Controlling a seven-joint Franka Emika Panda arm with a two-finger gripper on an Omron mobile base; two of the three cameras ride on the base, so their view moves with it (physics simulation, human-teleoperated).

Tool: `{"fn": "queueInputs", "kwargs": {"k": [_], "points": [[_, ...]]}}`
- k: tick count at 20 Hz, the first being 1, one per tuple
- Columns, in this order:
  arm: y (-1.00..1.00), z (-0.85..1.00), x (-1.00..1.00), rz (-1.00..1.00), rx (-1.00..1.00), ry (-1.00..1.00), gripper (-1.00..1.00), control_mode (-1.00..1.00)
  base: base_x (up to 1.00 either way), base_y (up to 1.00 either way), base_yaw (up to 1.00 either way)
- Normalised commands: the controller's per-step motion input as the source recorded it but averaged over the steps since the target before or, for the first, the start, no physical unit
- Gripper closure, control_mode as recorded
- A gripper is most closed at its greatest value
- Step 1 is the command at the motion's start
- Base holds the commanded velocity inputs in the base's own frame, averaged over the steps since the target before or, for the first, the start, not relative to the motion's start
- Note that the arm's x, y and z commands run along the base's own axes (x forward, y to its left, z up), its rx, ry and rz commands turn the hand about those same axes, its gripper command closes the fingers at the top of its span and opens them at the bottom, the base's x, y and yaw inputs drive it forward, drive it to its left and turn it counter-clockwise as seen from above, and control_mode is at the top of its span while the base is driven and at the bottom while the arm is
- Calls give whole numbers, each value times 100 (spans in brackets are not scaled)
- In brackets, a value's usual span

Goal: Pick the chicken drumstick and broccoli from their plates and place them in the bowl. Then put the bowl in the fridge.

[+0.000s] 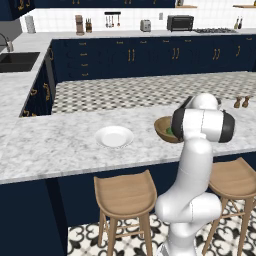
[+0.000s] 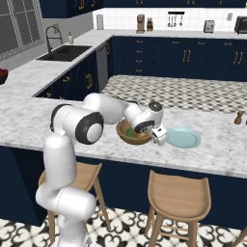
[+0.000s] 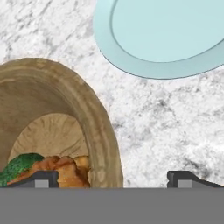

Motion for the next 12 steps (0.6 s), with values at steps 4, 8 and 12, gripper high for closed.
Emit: {"fn": "queueInputs", "kwargs": {"k": [4,8,12], "points": [[-15,0,-5,0,1,0,-100,-100,0,0,0],[-2,-11,0,0,0,0,-100,-100,0,0,0],[0,-25,0,0,0,0,-100,-100,0,0,0]]}}
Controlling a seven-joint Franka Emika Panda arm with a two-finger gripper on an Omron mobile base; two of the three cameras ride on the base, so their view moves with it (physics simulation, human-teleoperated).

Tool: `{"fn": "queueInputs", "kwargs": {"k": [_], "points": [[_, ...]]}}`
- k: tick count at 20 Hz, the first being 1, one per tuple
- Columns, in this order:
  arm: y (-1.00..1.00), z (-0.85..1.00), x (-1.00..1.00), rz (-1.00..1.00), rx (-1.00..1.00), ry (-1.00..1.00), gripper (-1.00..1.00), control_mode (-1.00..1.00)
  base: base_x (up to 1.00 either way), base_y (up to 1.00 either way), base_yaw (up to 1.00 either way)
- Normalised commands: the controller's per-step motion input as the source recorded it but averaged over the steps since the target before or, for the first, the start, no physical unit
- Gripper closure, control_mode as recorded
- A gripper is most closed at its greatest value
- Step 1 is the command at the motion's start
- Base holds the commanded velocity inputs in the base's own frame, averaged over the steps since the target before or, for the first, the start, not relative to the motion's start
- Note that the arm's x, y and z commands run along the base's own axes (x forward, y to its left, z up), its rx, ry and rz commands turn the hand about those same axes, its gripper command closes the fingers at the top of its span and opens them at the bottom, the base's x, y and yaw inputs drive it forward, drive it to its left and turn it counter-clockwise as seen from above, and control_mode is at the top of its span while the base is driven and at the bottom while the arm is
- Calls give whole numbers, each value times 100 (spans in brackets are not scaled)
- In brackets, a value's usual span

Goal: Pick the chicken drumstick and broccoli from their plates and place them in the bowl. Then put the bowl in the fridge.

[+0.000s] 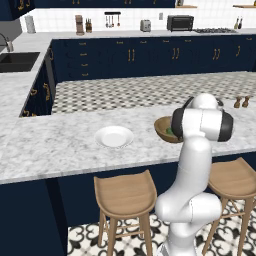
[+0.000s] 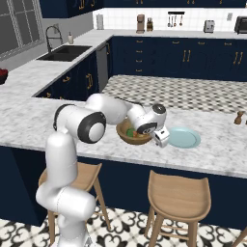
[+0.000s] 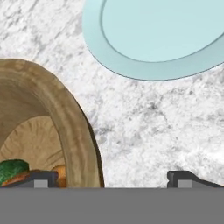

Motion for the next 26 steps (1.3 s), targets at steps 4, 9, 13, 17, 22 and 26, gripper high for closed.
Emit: {"fn": "queueInputs", "kwargs": {"k": [4,9,13,17,22,26], "points": [[0,-27,0,0,0,1,-100,-100,0,0,0],[0,-15,0,0,0,0,-100,-100,0,0,0],[0,-21,0,0,0,0,100,-100,0,0,0],[0,-1,0,0,0,0,100,-100,0,0,0],[3,12,0,0,0,0,100,-100,0,0,0],[0,65,-4,-7,3,0,100,-100,0,0,0]]}}
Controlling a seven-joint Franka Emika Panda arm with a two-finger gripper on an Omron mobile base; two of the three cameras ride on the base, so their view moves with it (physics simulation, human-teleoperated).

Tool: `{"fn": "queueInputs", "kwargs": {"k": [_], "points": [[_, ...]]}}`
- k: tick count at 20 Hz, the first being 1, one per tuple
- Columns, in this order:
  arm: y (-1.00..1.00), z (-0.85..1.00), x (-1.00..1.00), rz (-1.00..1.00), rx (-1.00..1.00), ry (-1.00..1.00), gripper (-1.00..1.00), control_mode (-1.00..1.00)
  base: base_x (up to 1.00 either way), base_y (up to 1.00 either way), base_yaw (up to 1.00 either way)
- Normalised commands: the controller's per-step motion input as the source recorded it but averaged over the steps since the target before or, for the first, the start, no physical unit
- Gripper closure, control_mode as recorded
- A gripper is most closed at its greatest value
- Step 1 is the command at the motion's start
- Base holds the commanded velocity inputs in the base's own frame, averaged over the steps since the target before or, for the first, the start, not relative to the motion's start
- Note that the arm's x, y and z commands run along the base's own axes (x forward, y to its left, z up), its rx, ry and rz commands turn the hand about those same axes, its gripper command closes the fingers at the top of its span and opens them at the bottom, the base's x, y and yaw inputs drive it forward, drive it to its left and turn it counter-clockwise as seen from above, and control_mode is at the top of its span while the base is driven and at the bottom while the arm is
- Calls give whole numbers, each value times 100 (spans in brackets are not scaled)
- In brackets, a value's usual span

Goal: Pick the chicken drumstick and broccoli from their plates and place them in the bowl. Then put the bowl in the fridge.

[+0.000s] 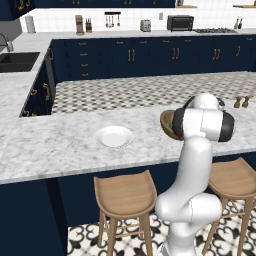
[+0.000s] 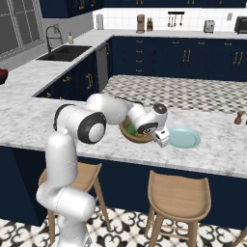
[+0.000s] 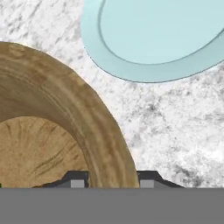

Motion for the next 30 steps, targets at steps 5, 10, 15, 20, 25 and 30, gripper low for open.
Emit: {"fn": "queueInputs", "kwargs": {"k": [5,10,15,20,25,30], "points": [[0,88,-33,-19,1,0,100,-100,0,0,0],[53,83,-58,-31,0,4,100,-100,0,0,0],[100,78,-44,-25,0,6,100,-100,0,0,0],[95,76,-51,-29,0,7,100,-100,0,0,0],[57,60,-58,-32,0,24,100,-100,0,0,0],[50,45,-46,-34,3,22,100,-100,0,0,0]]}}
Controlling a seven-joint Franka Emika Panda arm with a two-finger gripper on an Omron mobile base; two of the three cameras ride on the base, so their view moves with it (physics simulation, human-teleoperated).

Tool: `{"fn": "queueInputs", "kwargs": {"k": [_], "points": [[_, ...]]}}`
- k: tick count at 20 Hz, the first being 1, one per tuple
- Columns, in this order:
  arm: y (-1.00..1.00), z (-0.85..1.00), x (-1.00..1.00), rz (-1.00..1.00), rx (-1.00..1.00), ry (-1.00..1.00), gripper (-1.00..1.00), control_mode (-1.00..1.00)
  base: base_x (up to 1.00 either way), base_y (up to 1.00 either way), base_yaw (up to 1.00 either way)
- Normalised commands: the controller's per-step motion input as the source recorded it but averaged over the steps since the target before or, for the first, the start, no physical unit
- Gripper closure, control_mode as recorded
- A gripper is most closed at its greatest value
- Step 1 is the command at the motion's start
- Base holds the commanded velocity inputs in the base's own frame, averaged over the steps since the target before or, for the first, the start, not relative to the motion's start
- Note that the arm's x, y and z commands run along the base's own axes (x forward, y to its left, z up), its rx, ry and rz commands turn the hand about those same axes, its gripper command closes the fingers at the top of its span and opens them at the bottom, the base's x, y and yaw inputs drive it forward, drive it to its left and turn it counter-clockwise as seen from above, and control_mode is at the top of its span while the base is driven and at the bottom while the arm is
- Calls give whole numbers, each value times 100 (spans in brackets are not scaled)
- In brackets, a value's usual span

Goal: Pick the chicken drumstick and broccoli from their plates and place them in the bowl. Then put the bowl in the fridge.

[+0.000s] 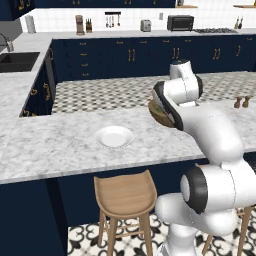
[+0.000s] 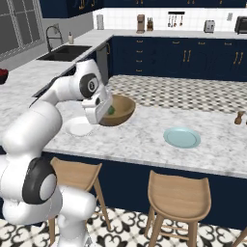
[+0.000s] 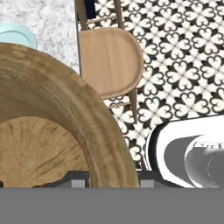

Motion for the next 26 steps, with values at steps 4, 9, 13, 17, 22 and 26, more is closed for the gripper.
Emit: {"fn": "queueInputs", "kwargs": {"k": [4,9,13,17,22,26], "points": [[28,13,-26,-25,16,2,100,-100,0,0,0],[28,8,-9,-5,6,-15,100,-100,0,0,0],[-8,-2,-61,29,0,-28,100,-100,0,0,0],[0,-2,-51,17,0,-4,100,-100,0,0,0],[0,0,-24,0,0,0,100,-100,0,0,0],[0,16,-46,0,0,6,100,-100,0,0,0]]}}
